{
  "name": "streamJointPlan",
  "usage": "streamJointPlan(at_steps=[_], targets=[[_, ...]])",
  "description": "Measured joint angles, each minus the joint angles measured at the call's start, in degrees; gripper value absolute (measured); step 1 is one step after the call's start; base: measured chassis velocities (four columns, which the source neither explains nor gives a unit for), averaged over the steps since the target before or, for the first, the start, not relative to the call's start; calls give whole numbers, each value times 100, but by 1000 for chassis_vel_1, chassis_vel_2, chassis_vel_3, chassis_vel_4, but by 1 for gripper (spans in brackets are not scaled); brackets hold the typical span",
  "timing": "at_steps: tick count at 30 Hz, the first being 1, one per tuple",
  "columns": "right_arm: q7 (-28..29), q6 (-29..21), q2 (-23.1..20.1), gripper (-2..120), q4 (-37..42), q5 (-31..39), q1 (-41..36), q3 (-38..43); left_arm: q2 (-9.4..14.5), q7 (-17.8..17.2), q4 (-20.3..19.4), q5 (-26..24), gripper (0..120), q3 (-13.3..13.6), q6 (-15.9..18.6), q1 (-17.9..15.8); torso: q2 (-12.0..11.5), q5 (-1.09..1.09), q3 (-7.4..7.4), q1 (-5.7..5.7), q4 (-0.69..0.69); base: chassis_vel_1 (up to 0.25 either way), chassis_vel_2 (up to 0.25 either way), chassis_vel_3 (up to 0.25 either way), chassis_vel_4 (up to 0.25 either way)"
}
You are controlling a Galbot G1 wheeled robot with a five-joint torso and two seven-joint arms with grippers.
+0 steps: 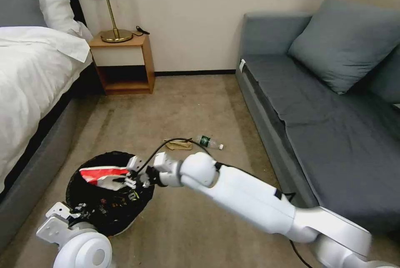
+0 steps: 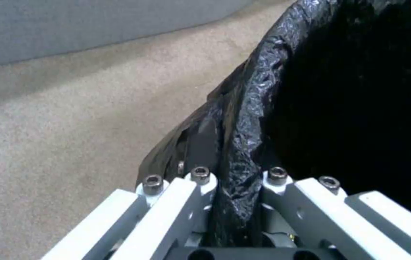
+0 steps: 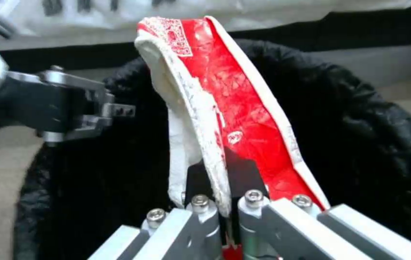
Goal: Pick up the trash bin, then pick up the garbage on the floor and place it into the trash bin.
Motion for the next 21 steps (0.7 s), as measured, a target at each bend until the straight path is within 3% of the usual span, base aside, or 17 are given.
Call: streamJointPlan(at_steps=[8, 11, 14, 21], targets=[[13, 42, 81, 1, -197, -8, 35, -50, 17, 0, 5, -1, 0, -45, -4, 1, 0, 0, 0, 0, -1, 0, 0, 0, 0], [20, 56, 72, 9, -203, -8, 35, -49, 21, 0, 8, -3, 0, -49, -5, -5, 0, 1, 0, 0, -1, 0, 0, 0, 0], [48, 107, -27, 27, -191, -8, 15, -47, 18, 1, 31, -6, 0, -30, -6, -27, 0, 1, 0, 0, -2, 0, 0, 0, 0], [98, 107, -73, 52, -128, -16, -45, -32, 16, 3, 47, -9, 0, -23, -9, -31, 0, 1, 0, 0, -1, 0, 0, 0, 0]])
